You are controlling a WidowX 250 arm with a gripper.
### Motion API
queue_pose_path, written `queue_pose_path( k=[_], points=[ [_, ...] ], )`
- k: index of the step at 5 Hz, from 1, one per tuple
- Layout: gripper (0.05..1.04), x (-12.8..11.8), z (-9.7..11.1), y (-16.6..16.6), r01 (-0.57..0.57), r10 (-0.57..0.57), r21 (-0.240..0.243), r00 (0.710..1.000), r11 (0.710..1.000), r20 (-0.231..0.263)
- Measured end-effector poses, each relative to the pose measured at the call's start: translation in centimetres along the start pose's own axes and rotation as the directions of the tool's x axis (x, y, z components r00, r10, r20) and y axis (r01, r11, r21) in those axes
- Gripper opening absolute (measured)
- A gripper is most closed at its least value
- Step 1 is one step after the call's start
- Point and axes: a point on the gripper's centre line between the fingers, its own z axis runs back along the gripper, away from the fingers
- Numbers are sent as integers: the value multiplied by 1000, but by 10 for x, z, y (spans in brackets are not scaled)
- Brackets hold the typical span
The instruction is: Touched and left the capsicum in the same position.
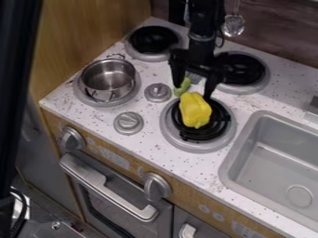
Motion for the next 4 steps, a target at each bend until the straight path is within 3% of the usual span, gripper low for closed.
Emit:
queue_pose_path(
  k=[1, 4],
  points=[
    [1000, -7, -15, -1, 16, -16, 1, 999, 1000, -47],
    [1001, -3, -12, 21, -84, 98, -149, 991, 985, 87]
  ],
)
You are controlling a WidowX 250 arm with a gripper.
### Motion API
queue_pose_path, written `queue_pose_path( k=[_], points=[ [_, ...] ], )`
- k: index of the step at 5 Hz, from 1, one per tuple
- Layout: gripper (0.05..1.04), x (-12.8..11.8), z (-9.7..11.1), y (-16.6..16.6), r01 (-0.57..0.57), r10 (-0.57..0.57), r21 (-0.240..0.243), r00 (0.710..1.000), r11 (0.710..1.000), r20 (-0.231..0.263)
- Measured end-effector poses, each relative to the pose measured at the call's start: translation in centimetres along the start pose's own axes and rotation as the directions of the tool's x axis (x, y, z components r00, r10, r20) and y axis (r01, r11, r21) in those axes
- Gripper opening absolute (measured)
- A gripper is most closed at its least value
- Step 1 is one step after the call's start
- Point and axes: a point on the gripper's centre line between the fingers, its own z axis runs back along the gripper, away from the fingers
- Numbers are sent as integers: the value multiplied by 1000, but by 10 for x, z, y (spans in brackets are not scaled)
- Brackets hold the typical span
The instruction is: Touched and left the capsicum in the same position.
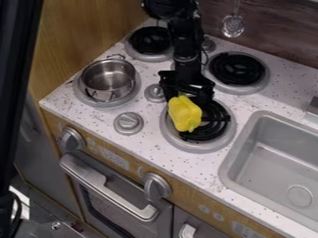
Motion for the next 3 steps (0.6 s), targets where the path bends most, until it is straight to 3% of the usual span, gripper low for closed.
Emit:
queue_pose_path(
  k=[1, 2, 3],
  points=[
    [1003, 7, -2, 23, -73, 74, -16, 996, 997, 40],
    [1000, 10, -2, 29, -77, 80, -51, 995, 996, 62],
    [998, 18, 0, 35, -69, 73, -53, 994, 996, 80]
  ],
)
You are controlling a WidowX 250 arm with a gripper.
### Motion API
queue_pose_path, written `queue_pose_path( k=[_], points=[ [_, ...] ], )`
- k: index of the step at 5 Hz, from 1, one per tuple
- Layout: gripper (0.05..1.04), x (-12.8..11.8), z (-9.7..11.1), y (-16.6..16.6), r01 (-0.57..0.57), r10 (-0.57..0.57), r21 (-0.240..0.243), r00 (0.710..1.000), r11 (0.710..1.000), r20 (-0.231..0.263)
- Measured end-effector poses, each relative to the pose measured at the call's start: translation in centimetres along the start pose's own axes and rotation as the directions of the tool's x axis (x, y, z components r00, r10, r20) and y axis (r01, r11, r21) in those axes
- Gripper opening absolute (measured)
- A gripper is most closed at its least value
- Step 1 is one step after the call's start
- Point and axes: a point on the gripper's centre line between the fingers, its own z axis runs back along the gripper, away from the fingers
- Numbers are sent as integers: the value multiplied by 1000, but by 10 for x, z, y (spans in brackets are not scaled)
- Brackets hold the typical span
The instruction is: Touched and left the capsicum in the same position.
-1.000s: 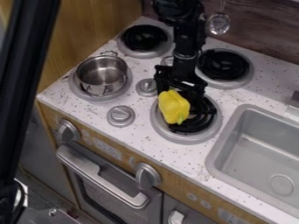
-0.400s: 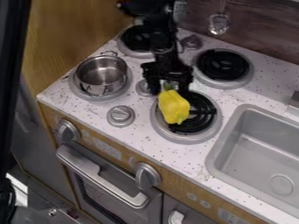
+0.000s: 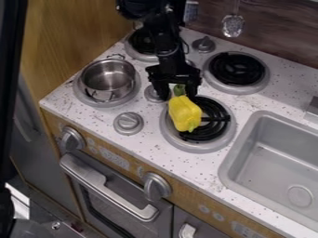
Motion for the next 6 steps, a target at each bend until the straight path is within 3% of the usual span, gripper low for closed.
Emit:
queue_pose_path(
  k=[2, 3, 5, 6],
  points=[
    [998, 0, -2, 1, 11, -12, -24, 1000, 1000, -26],
    [998, -1, -2, 6, 28, -28, 8, 998, 1000, -57],
    [998, -5, -2, 8, 35, -33, 19, 995, 999, -99],
    [997, -15, 3, 12, 21, -6, 92, 987, 996, -160]
  ],
)
